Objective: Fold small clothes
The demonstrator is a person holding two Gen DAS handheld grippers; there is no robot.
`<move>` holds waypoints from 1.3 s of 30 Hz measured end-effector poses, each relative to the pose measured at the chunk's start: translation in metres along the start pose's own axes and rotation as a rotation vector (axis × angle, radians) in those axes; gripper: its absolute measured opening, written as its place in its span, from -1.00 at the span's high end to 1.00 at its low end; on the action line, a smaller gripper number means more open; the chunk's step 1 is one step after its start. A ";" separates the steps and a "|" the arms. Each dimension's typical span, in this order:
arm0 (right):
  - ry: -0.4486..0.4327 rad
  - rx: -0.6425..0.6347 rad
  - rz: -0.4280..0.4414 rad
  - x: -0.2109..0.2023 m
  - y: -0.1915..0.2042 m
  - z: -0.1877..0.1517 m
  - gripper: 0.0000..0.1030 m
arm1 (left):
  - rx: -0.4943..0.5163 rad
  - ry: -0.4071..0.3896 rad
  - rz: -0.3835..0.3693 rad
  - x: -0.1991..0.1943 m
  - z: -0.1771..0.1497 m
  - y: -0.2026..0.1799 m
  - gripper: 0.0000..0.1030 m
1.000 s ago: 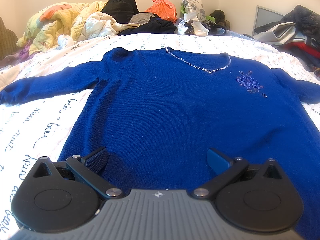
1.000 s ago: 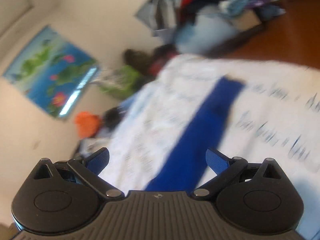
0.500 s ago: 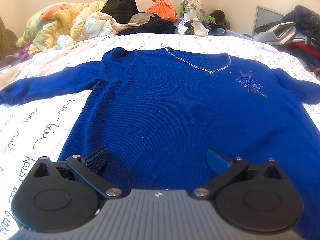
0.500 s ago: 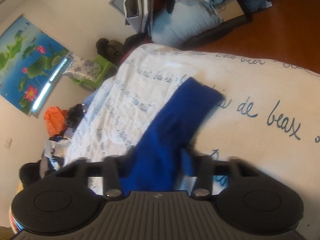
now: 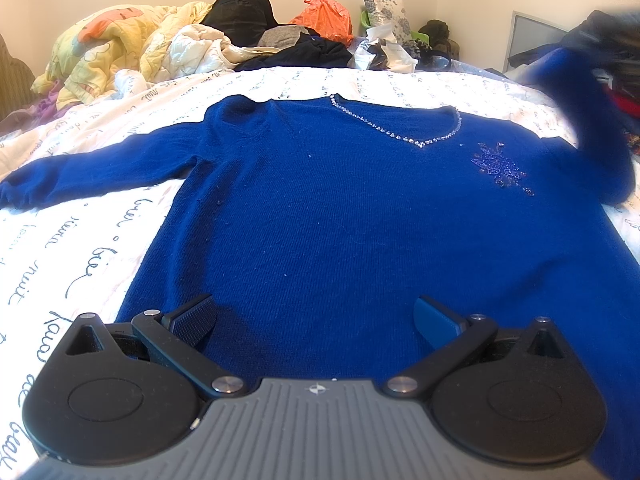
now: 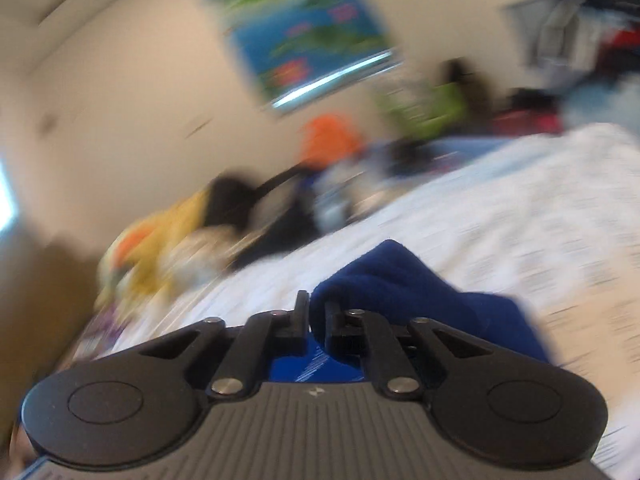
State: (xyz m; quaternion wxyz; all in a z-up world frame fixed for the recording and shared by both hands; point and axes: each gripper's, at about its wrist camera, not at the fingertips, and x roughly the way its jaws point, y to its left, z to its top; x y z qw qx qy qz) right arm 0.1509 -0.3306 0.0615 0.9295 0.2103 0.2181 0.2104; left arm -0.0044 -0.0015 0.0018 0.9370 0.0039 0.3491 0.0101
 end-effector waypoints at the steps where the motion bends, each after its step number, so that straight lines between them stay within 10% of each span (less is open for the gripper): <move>1: 0.064 -0.054 0.065 0.017 0.031 -0.020 0.20 | 0.002 0.000 -0.004 0.000 0.000 0.000 -1.00; 2: 0.126 -0.102 0.112 0.031 0.055 -0.040 -0.49 | 0.004 0.000 -0.010 -0.001 0.000 0.001 -1.00; 3: 0.167 -0.133 0.121 0.040 0.073 -0.059 -0.72 | 0.007 0.000 -0.016 0.000 0.000 0.001 -1.00; 13: 0.065 -0.078 -0.062 -0.027 0.037 -0.121 -0.72 | -0.122 0.011 -0.288 0.005 0.069 0.013 -1.00; 21: -0.097 0.136 -0.157 -0.047 -0.004 -0.140 -0.72 | 0.252 -0.073 -0.260 0.047 0.110 -0.079 -0.99; 25: -0.077 0.219 -0.140 -0.045 -0.019 -0.139 -0.74 | 0.125 -0.014 -0.313 0.083 0.129 -0.080 -0.94; 28: -0.059 0.224 -0.120 -0.040 -0.022 -0.139 -0.73 | -0.053 0.132 -0.376 0.128 0.141 -0.063 -0.64; 32: -0.040 0.208 -0.108 -0.034 -0.020 -0.140 -0.73 | 0.020 0.174 -0.321 0.150 0.149 -0.075 0.84; 39: -0.022 0.187 -0.115 -0.030 -0.015 -0.143 -0.73 | 0.021 -0.051 -0.305 0.102 0.189 -0.044 0.87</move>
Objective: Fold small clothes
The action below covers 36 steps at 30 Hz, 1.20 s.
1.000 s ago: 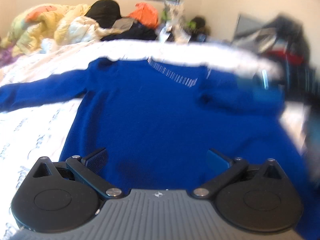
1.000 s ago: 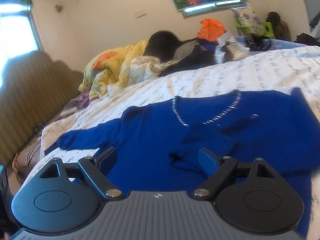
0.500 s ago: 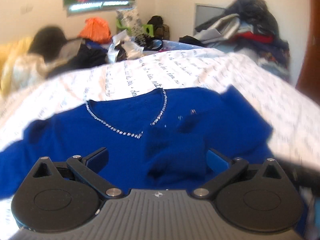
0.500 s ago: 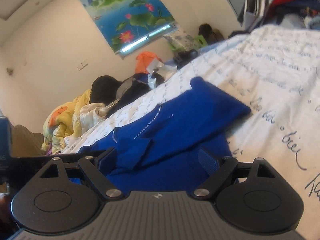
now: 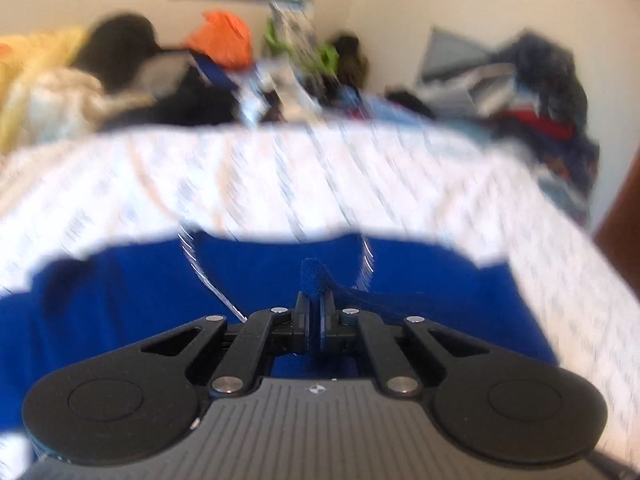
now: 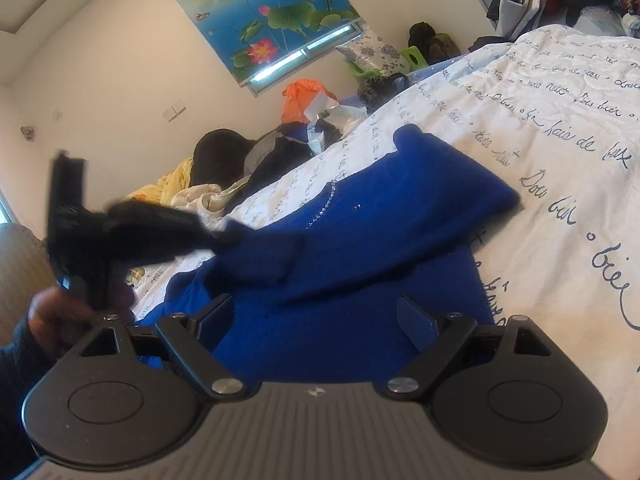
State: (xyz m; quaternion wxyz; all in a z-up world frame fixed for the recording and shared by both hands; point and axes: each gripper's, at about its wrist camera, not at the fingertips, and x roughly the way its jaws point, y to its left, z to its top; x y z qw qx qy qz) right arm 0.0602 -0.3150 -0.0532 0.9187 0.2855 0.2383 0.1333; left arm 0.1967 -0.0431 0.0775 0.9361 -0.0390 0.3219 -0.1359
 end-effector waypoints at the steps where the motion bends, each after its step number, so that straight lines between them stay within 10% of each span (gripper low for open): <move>1: 0.003 0.000 0.000 0.001 0.000 0.000 -0.73 | -0.002 -0.029 0.041 -0.006 0.006 0.010 0.87; 8: 0.030 -0.013 -0.004 0.006 0.002 0.000 -0.73 | 0.014 0.084 0.177 0.020 -0.011 0.063 0.82; 11: 0.045 -0.024 -0.006 0.007 0.004 0.000 -0.73 | -0.050 0.121 0.191 0.030 -0.028 0.081 0.22; 12: 0.055 -0.023 -0.001 0.006 0.005 0.002 -0.73 | -0.093 0.082 0.203 0.019 -0.030 0.090 -0.23; 15: 0.049 -0.038 0.036 0.003 0.008 0.026 -0.73 | -0.090 -0.095 0.248 -0.023 -0.034 0.098 -0.69; 22: 0.106 -0.241 -0.117 0.091 0.022 0.094 -0.80 | 0.433 -0.068 0.296 -0.003 -0.076 0.014 -0.37; 25: 0.241 -0.240 -0.181 0.140 0.012 0.088 -0.81 | 0.496 -0.060 0.349 0.020 -0.091 0.008 -0.36; 33: 0.153 -0.317 -0.153 0.133 0.009 0.063 -0.84 | 0.584 -0.036 0.230 0.026 -0.093 0.007 -0.39; 36: 0.155 -0.323 -0.158 0.134 0.010 0.065 -0.84 | 0.503 0.003 0.237 0.030 -0.083 0.018 0.49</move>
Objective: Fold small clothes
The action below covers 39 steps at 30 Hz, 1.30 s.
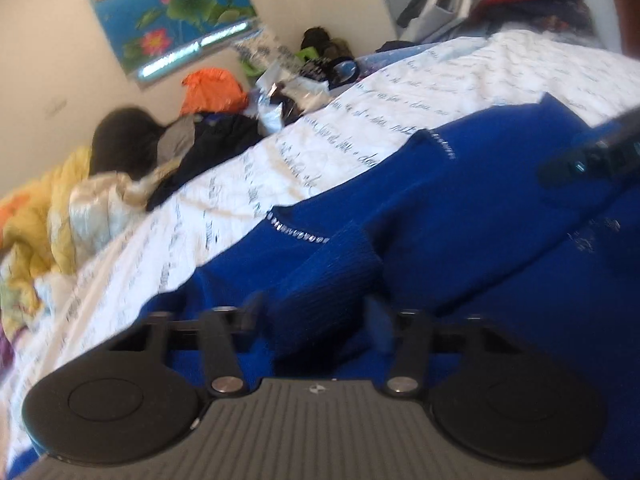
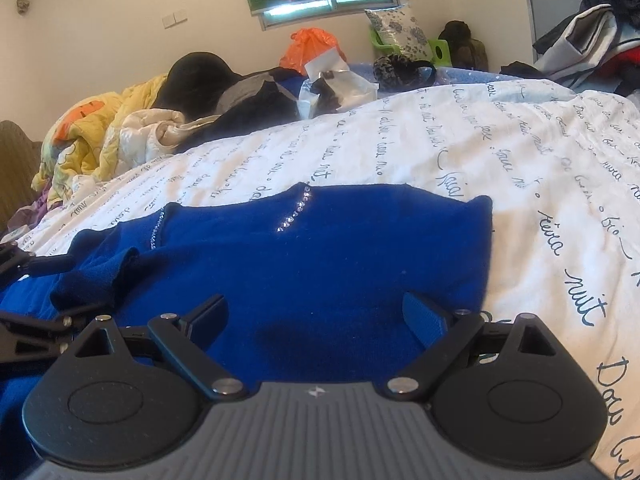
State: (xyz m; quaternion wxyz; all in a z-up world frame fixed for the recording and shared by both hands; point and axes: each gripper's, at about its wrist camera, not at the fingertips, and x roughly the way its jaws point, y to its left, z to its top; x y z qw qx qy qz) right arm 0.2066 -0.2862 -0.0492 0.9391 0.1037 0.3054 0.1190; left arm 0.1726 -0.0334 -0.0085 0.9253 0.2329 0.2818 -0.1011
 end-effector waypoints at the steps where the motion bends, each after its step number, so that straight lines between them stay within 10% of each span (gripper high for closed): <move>1: 0.002 -0.006 -0.004 0.000 0.000 0.001 -0.84 | -0.045 0.016 -0.009 0.001 0.002 0.007 0.58; 7: 0.006 -0.022 -0.017 0.002 0.004 0.000 -0.84 | -0.409 -0.044 -0.113 -0.017 0.013 0.072 0.55; 11: 0.005 -0.021 -0.016 0.002 0.004 0.000 -0.84 | -0.705 -0.042 -0.100 -0.020 -0.009 0.125 -0.41; 15: 0.007 -0.027 -0.021 0.002 0.004 0.000 -0.84 | -0.802 0.050 -0.072 -0.006 -0.030 0.146 -0.36; 23: 0.012 -0.049 -0.038 0.004 0.008 0.000 -0.84 | -0.412 -0.035 -0.023 -0.009 0.017 0.073 -0.79; 26: 0.012 -0.048 -0.037 0.004 0.008 0.000 -0.84 | -0.276 0.009 -0.020 0.012 0.032 0.043 -0.58; 29: 0.011 -0.045 -0.035 0.003 0.008 0.000 -0.84 | -0.239 0.160 0.018 0.047 0.025 0.035 0.60; 34: 0.008 -0.035 -0.027 0.003 0.007 0.000 -0.84 | -0.479 0.125 0.095 0.027 0.007 0.093 0.66; 39: 0.008 -0.035 -0.026 0.003 0.007 0.000 -0.84 | -0.680 0.134 0.241 0.005 -0.024 0.148 0.21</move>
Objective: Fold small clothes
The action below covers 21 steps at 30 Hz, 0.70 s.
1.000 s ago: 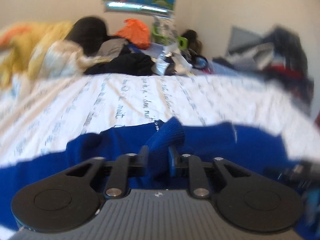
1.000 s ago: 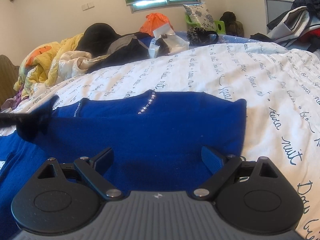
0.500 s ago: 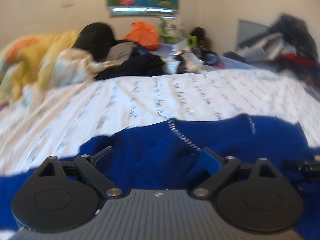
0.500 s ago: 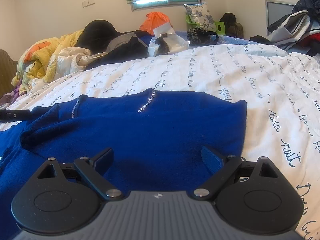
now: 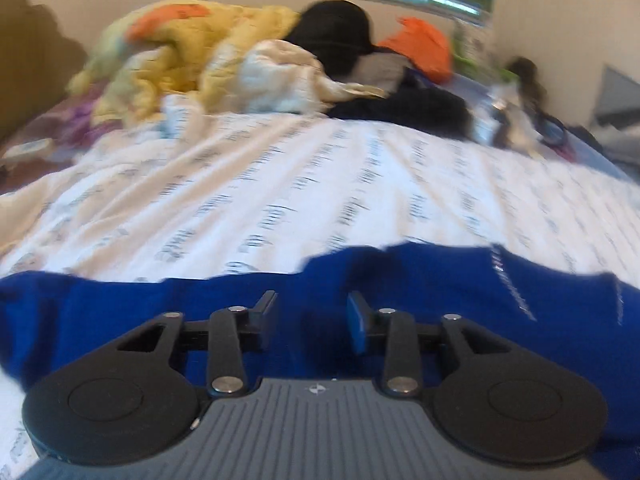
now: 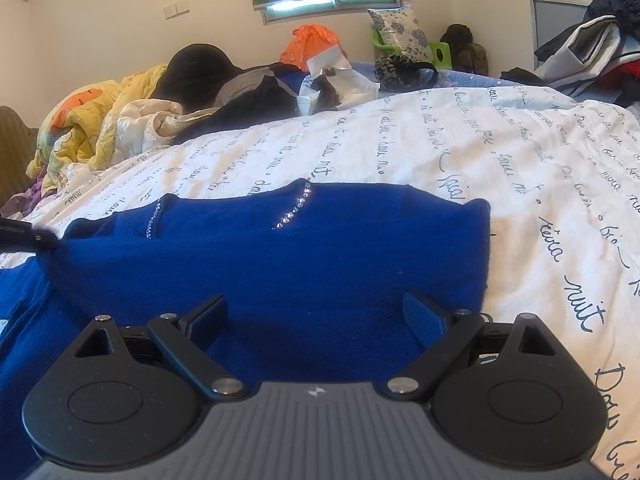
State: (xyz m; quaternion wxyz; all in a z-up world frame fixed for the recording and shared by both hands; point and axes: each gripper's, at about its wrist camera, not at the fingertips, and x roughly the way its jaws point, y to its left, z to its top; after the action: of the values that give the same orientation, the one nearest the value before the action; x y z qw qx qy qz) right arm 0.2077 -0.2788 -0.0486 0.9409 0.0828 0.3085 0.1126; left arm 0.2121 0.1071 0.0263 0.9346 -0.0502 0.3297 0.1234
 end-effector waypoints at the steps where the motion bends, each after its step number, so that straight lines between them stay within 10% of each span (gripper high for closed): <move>1: 0.001 -0.003 -0.003 0.000 0.000 0.000 -0.84 | -0.011 -0.004 -0.017 -0.004 0.001 0.003 0.08; 3: 0.006 -0.017 -0.014 0.000 0.002 0.000 -0.84 | -0.038 -0.016 -0.077 -0.015 0.001 0.003 -0.51; 8: 0.036 -0.040 0.040 -0.006 0.020 0.032 -0.84 | 0.122 -0.017 -0.274 -0.020 -0.008 -0.047 -0.57; 11: 0.086 -0.099 -0.019 0.013 0.030 0.047 -0.84 | 0.126 0.102 -0.261 0.014 -0.026 -0.063 -0.50; 13: 0.171 -0.142 -0.110 0.037 0.027 0.035 -0.84 | 0.176 0.041 -0.258 0.013 -0.038 -0.066 -0.67; 17: 0.073 -0.145 -0.088 0.033 0.013 0.013 -1.00 | 0.209 0.038 -0.252 0.009 -0.037 -0.069 -0.70; 19: 0.076 -0.159 -0.099 0.034 0.015 0.013 -1.00 | 0.174 0.018 -0.245 -0.004 -0.034 -0.054 -0.52; 21: 0.073 -0.155 -0.094 0.032 0.014 0.013 -1.00 | 0.058 -0.045 -0.278 -0.030 -0.029 -0.011 -0.78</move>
State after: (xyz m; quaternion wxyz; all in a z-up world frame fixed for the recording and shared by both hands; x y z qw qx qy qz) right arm 0.2386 -0.2582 -0.0534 0.9368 -0.0089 0.3367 0.0946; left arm 0.1754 0.0855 0.0227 0.9509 -0.0658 0.3021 -0.0159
